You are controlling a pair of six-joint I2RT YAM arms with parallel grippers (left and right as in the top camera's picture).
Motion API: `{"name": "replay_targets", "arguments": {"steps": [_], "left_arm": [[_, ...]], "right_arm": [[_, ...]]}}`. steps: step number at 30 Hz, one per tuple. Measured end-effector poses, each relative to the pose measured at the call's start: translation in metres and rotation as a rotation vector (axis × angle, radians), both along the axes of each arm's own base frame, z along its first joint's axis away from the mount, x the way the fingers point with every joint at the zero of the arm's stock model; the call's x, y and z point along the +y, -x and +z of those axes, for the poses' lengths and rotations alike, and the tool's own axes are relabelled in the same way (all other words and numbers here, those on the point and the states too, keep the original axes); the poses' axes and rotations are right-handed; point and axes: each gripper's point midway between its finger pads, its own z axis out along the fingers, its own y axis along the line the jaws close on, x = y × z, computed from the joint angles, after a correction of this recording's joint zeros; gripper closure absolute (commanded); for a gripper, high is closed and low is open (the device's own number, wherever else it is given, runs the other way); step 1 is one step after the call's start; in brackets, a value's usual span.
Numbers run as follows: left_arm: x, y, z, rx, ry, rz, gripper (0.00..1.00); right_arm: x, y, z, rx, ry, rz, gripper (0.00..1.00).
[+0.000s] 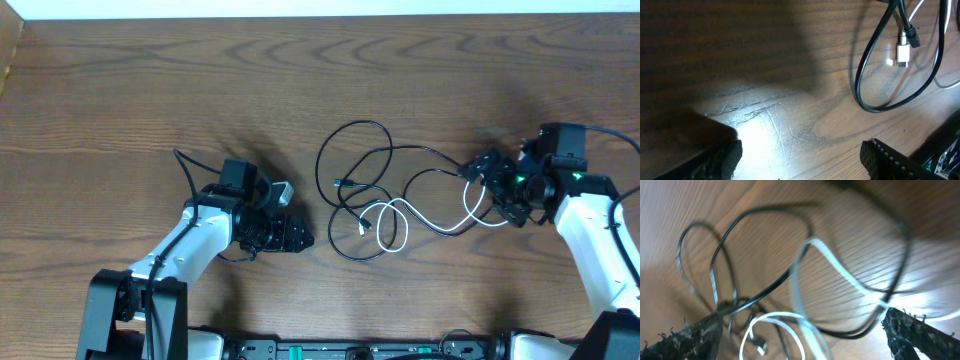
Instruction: Untangle cables
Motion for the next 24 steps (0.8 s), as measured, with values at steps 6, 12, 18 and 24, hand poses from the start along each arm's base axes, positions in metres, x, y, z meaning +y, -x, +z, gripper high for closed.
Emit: {"name": "replay_targets", "arguments": {"steps": [6, 12, 18, 24], "left_arm": [[0.000, 0.000, 0.000, 0.000, 0.000, 0.000, 0.17], [0.000, 0.000, 0.000, 0.000, 0.000, 0.000, 0.18], [0.000, 0.000, 0.000, 0.000, 0.000, 0.000, 0.18], [0.000, 0.000, 0.000, 0.000, 0.000, 0.000, 0.18]], "right_arm": [[0.042, 0.006, 0.004, -0.015, -0.040, 0.145, 0.01], [0.089, 0.012, 0.009, -0.062, -0.048, 0.305, 0.01], [0.135, 0.020, 0.013, -0.131, -0.030, 0.463, 0.01], [0.162, 0.031, 0.012, -0.172, 0.027, 0.558, 0.01]]}}
